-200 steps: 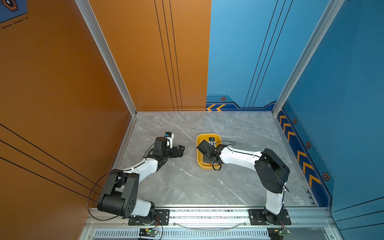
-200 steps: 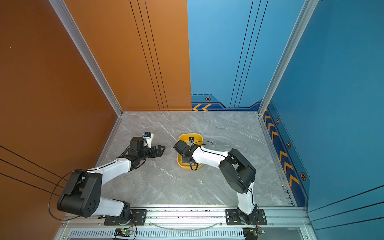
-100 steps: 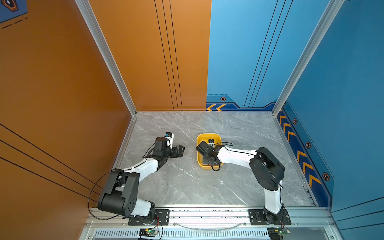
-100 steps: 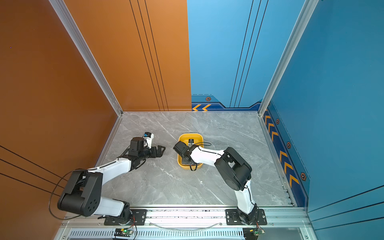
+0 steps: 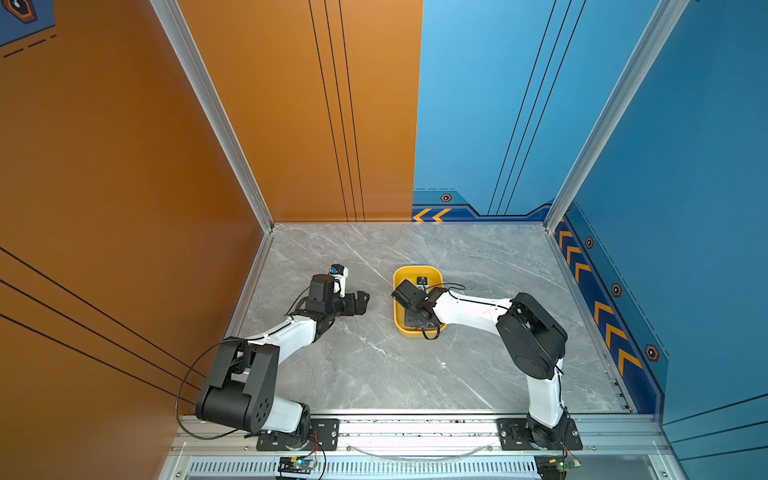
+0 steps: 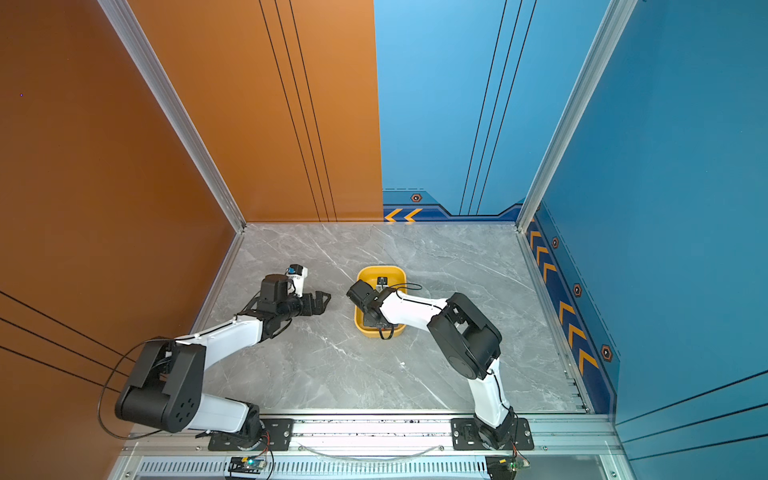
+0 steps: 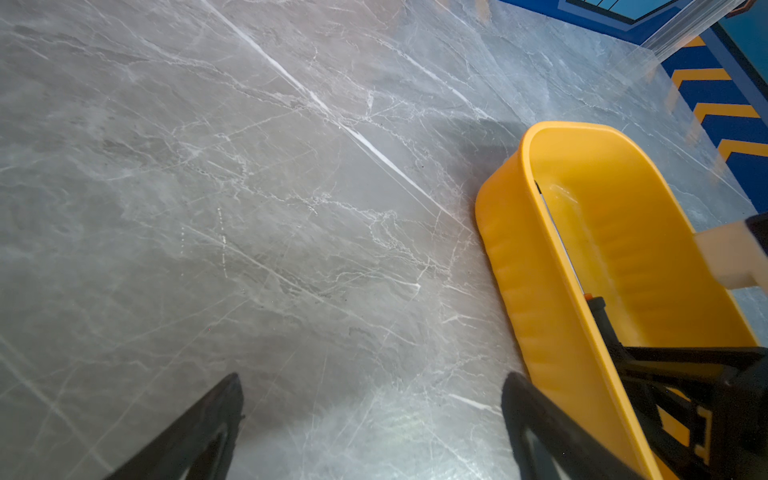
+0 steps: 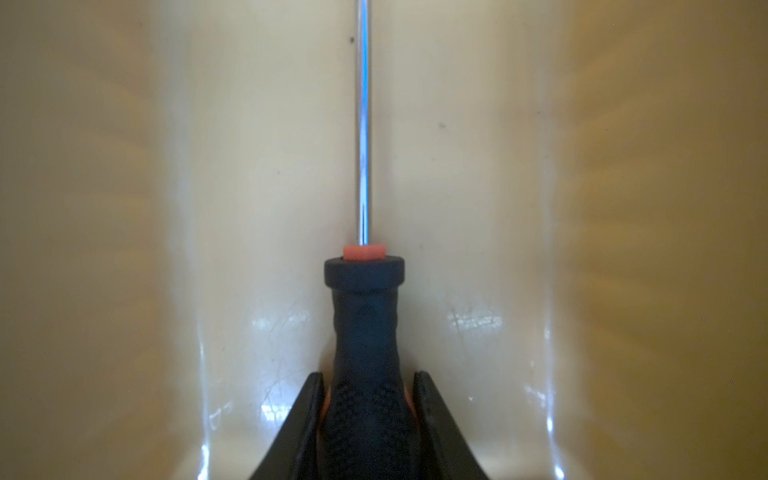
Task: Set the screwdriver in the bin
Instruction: 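Lower the screwdriver into the bin and open the right gripper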
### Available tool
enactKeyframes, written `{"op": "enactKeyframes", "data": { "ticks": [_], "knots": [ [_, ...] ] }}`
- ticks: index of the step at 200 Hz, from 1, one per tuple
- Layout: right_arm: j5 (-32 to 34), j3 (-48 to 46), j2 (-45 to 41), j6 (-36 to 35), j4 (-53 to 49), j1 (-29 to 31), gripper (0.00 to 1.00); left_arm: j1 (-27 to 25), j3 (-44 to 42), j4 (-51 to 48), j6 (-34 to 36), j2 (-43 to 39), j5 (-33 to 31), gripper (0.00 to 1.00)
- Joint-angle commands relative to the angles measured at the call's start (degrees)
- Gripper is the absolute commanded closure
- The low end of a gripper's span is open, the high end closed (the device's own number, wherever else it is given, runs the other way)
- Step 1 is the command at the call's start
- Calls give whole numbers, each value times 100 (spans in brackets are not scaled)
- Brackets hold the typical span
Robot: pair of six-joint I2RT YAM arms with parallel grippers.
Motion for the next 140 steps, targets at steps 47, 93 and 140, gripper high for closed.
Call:
{"op": "enactKeyframes", "data": {
  "ticks": [47,93,140],
  "knots": [
    [52,136,-46,-165,-438,-67,42,-23,68,-28,88,-80,108,2],
    [-92,518,-239,-844,-1073,-59,35,-33,70,-28,53,-120,113,2],
    [26,559,-769,-1435,-1511,-58,32,-33,-1,-33,18,-225,123,2]
  ]
}}
